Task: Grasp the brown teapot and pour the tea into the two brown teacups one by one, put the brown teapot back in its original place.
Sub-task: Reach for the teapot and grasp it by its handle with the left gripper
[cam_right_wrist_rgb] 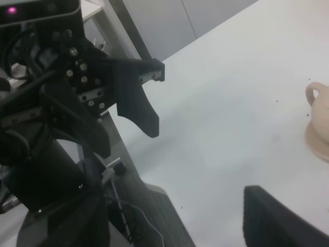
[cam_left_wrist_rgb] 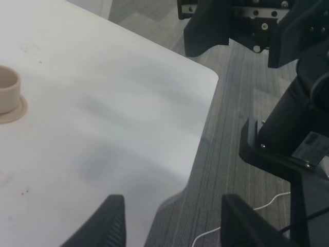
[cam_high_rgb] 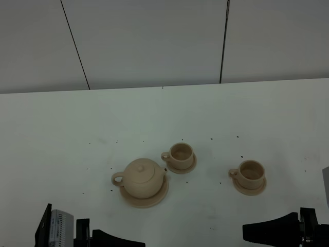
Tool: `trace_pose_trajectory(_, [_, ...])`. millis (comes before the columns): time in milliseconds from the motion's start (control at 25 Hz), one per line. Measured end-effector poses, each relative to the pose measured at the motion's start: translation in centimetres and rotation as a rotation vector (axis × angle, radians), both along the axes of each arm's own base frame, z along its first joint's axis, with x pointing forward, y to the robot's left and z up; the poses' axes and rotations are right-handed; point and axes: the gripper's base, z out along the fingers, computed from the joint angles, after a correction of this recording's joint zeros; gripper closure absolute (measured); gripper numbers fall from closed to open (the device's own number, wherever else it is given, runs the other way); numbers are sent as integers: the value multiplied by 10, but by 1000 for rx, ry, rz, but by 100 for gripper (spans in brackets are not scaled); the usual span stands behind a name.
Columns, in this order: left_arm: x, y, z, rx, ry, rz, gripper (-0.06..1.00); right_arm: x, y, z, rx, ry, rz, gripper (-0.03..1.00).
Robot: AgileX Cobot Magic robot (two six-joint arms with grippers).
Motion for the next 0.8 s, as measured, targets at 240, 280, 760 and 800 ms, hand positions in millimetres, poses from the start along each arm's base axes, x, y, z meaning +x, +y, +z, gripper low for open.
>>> trace_pose_trajectory(240, [0, 0, 0, 0, 0, 0, 46, 0, 0, 0, 0, 0, 0, 43])
trace_pose_trajectory(280, [0, 0, 0, 0, 0, 0, 46, 0, 0, 0, 0, 0, 0, 43])
trace_pose_trajectory(760, [1, 0, -1, 8, -1, 6, 46, 0, 0, 0, 4, 1, -4, 43])
trace_pose_trajectory(800, [1, 0, -1, 9, -1, 7, 46, 1, 0, 1, 11, 2, -10, 43])
